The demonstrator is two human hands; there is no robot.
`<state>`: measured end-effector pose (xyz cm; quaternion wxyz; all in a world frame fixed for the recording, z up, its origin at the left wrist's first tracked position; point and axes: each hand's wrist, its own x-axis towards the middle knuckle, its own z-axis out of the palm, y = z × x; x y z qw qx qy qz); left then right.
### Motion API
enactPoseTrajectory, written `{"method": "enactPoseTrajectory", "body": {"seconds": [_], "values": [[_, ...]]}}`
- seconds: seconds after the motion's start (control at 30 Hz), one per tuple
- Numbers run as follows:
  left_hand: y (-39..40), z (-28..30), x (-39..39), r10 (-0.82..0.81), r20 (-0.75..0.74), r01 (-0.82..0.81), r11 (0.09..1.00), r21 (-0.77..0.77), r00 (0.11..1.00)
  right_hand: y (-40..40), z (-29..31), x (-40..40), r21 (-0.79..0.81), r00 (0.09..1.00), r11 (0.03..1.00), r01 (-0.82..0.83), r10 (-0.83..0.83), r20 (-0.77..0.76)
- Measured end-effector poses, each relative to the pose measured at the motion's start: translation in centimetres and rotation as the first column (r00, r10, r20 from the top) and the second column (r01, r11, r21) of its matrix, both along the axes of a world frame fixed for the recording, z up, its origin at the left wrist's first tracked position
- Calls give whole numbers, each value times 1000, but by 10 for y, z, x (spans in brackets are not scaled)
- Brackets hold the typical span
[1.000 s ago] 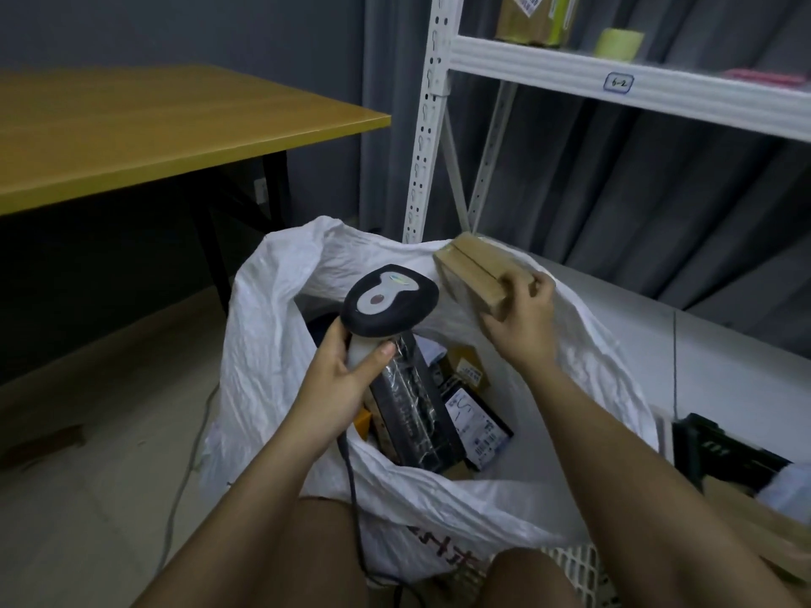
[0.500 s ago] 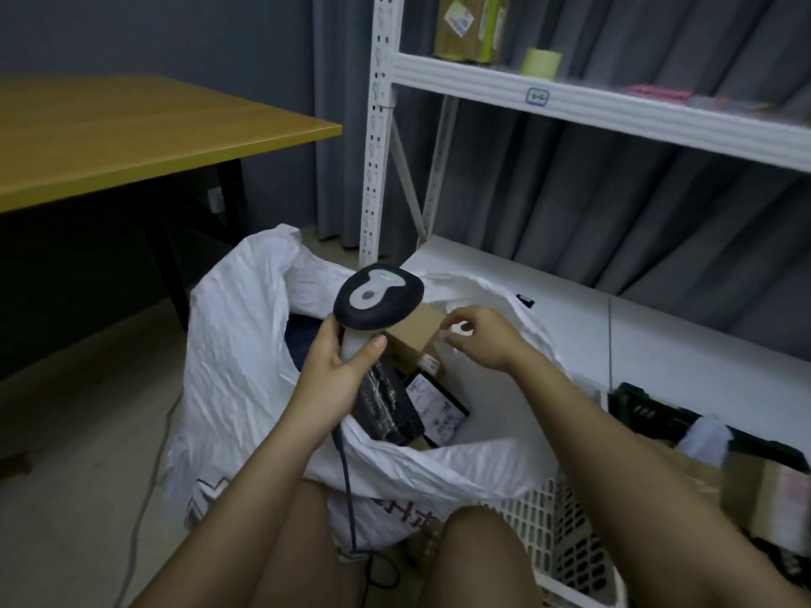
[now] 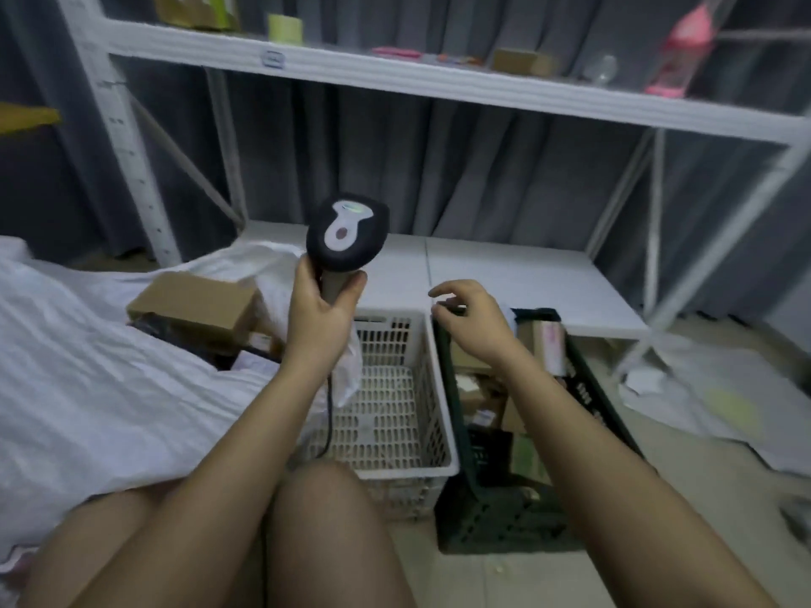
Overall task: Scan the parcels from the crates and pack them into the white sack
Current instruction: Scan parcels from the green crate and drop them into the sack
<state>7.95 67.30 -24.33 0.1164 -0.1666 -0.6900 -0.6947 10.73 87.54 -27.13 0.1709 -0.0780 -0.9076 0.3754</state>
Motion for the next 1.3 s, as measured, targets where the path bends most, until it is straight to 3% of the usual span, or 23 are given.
{"method": "enactPoseTrajectory", "body": {"seconds": [0.1,0.3,0.57,0.87,1.17,1.3], "values": [[45,-16,14,-122,20,123,992,-24,992,46,-18,40,11,991,996,89,-89,98],[117,-73,42,-315,215,335,940,-66,925,114,-77,92,-123,929,941,315,-279,244],[150,-160,37,-384,406,463,879,-116,830,156,-192,103,-147,787,862,486,-358,503],[151,-214,-3,-300,525,401,912,-88,797,168,-241,-11,-254,863,854,454,-351,362],[153,-217,-35,-265,541,350,935,-58,798,204,-270,-99,-474,675,489,732,-617,405],[151,-221,-44,-232,560,328,942,-75,795,211,-285,-107,-504,677,460,731,-577,456]]}}
